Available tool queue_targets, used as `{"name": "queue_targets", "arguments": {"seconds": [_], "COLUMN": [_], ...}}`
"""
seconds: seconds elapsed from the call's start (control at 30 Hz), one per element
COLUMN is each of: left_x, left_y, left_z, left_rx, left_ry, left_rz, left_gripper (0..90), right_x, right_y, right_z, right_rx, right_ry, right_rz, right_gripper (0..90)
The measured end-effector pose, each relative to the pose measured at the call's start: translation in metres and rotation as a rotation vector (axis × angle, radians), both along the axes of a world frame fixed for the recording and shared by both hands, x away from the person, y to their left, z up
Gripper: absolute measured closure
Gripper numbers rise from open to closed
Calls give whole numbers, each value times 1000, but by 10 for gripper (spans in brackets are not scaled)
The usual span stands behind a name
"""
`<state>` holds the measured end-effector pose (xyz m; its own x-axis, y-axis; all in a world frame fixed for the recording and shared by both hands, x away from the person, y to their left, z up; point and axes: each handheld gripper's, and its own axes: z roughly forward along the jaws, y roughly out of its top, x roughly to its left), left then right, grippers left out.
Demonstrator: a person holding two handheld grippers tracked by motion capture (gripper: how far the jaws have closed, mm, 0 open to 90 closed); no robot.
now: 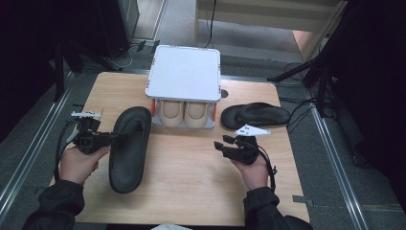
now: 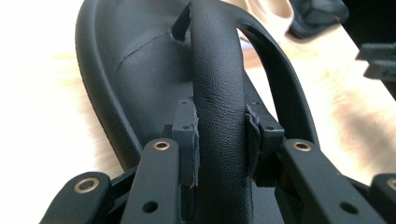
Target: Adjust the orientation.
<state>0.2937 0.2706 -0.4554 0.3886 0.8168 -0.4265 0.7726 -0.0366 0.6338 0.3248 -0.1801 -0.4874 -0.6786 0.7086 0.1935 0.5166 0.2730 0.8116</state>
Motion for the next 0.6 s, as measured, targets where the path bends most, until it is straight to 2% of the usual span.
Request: {"name": "queue_targets", "arguments": {"seconds": [0.1, 0.2, 0.37, 0.6], "left_x": [-1, -2, -6, -12], "left_y": [-11, -20, -35, -58], "left_z": [-4, -8, -11, -23], "left_rx": [1, -36, -29, -41], "left_ry": [9, 23, 23, 35], "left_rz": [-22, -38, -64, -110], "left_gripper": [694, 693, 693, 693], "right_x": [0, -1, -3, -4], "right_y": [0, -1, -3, -4], "right_z": [0, 1, 2, 2], "right_rx": [0, -4, -5, -12], "right_ry": [-3, -4, -7, -6], "right_rz": [-1, -3, -8, -10], "right_gripper": [521, 521, 521, 520]}}
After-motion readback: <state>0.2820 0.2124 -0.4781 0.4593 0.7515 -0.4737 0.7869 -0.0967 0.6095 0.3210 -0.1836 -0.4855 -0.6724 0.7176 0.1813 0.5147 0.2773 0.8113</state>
